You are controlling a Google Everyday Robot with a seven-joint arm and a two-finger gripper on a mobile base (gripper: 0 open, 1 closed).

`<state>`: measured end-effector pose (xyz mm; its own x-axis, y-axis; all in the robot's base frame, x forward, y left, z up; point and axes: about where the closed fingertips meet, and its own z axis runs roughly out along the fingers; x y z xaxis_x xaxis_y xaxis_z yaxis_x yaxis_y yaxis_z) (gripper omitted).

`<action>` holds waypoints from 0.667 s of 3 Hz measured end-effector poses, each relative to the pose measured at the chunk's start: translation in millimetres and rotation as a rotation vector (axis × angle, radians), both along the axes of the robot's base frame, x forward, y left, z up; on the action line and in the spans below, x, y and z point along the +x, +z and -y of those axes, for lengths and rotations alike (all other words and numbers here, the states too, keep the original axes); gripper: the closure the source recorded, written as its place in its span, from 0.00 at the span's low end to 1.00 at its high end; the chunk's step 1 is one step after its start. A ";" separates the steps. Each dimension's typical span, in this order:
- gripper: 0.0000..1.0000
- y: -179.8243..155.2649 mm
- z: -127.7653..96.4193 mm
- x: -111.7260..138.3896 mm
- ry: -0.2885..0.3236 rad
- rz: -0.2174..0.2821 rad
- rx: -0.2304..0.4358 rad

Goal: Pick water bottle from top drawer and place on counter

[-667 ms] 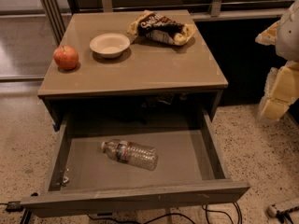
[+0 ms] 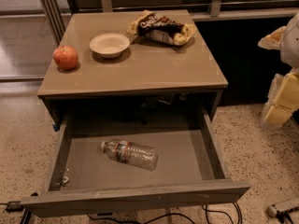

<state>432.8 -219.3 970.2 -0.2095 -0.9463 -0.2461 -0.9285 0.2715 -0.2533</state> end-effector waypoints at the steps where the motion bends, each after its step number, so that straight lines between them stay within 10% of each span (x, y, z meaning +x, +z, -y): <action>1: 0.00 -32.3 -13.2 -5.3 0.048 0.002 0.092; 2: 0.00 -82.4 -38.2 -8.2 0.095 0.032 0.270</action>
Offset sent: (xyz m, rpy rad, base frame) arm -0.0072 0.0528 -0.1226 0.4158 -0.0584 0.1382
